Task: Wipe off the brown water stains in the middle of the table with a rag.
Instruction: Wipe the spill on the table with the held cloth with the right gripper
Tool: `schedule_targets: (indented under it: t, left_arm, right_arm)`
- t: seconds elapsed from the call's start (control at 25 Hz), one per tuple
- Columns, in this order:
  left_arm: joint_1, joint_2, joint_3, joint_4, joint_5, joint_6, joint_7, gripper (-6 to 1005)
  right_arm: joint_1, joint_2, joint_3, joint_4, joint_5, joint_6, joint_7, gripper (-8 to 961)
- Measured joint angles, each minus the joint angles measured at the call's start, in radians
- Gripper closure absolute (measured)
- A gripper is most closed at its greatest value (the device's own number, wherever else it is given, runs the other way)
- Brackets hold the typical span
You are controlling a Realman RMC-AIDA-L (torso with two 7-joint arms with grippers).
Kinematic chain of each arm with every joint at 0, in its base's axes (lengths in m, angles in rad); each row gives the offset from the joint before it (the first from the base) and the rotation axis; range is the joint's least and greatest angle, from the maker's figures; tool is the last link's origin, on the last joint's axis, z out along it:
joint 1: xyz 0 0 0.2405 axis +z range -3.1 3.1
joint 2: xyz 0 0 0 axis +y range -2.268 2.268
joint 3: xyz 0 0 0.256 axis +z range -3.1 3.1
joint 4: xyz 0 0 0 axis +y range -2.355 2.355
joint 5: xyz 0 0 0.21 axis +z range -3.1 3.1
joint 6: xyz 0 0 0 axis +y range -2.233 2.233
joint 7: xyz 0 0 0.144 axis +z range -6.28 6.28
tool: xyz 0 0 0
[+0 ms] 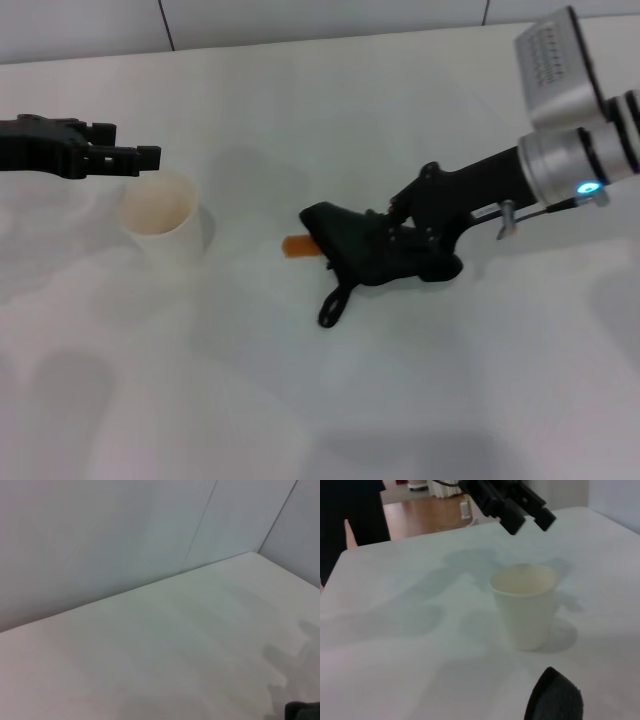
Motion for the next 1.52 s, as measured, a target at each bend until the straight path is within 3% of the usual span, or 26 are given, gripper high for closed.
schedule_targets:
  t: [0.44, 1.52]
  left_arm:
    - [0.004, 0.000, 0.000, 0.000, 0.000, 0.001, 0.000, 119]
    - [0.005, -0.001, 0.000, 0.000, 0.000, 0.002, 0.000, 119]
  right_arm:
    - [0.035, 0.000, 0.000, -0.197, -0.104, 0.205, 0.003, 855]
    - [0.084, -0.001, 0.002, -0.402, -0.134, 0.511, 0.009, 857]
